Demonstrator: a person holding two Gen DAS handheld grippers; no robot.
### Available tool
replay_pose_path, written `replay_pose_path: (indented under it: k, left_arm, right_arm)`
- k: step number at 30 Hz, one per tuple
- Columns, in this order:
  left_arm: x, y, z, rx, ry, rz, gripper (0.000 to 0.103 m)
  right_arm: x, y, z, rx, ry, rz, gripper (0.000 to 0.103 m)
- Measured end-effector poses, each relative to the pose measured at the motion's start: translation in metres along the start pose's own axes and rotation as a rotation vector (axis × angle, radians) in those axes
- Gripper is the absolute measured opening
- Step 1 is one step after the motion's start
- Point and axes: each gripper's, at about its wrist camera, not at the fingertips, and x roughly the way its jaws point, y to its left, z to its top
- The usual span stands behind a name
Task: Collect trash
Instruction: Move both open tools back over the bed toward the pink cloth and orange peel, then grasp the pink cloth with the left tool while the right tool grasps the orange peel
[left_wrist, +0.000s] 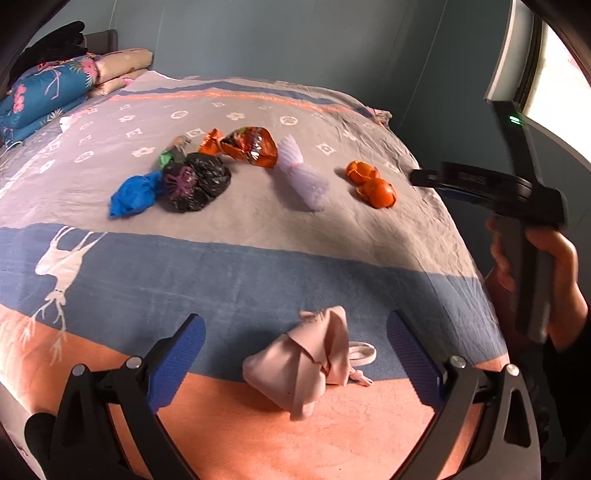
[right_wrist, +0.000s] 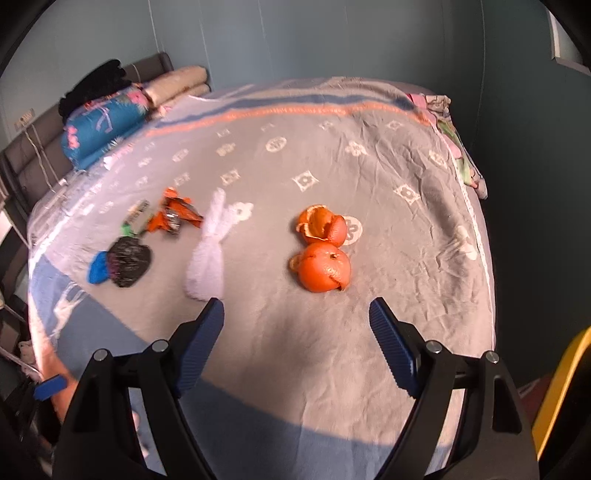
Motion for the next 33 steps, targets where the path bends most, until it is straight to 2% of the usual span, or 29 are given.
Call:
replay_pose_path:
  k: [9,12,14,17,19,21,23,29,33]
  left_arm:
    - [0.016,0.005,-0.006,-0.027,0.027,-0.026,0.093]
    - [0.022,0.003,-0.006,-0.019,0.046,-0.029,0.084]
    - [0.026,0.001,-0.006,-0.009,0.06,-0.027,0.079]
    - [0.031,-0.004,-0.006,0.012,0.08,-0.044,0.064]
    - [0.032,-0.009,-0.008,0.045,0.083,-0.035,0.047]
    - [0.032,-0.009,-0.008,0.055,0.079,-0.038,0.038]
    - [0.032,-0.007,-0.008,0.04,0.077,-0.044,0.034]
    - [0.033,-0.004,-0.007,0.025,0.071,-0.041,0.026]
    - [0.031,-0.005,-0.006,0.033,0.064,-0.038,0.024]
  right_arm:
    - [0.054,-0.005,0.012,0.011,0.048,-0.048,0.077]
    - [0.069,-0.006,0.014,0.021,0.064,-0.059,0.077]
    - [0.077,-0.007,0.016,0.028,0.076,-0.057,0.073]
    - [0.089,-0.009,0.016,0.039,0.093,-0.055,0.067]
    - [0.094,-0.011,0.015,0.06,0.104,-0.04,0.058]
    - [0.095,-0.01,0.014,0.06,0.097,-0.05,0.053]
    - [0.098,-0.011,0.014,0.055,0.1,-0.055,0.044]
    - [0.101,-0.014,0.015,0.073,0.104,-0.053,0.037]
    - [0.097,-0.015,0.016,0.087,0.104,-0.045,0.027]
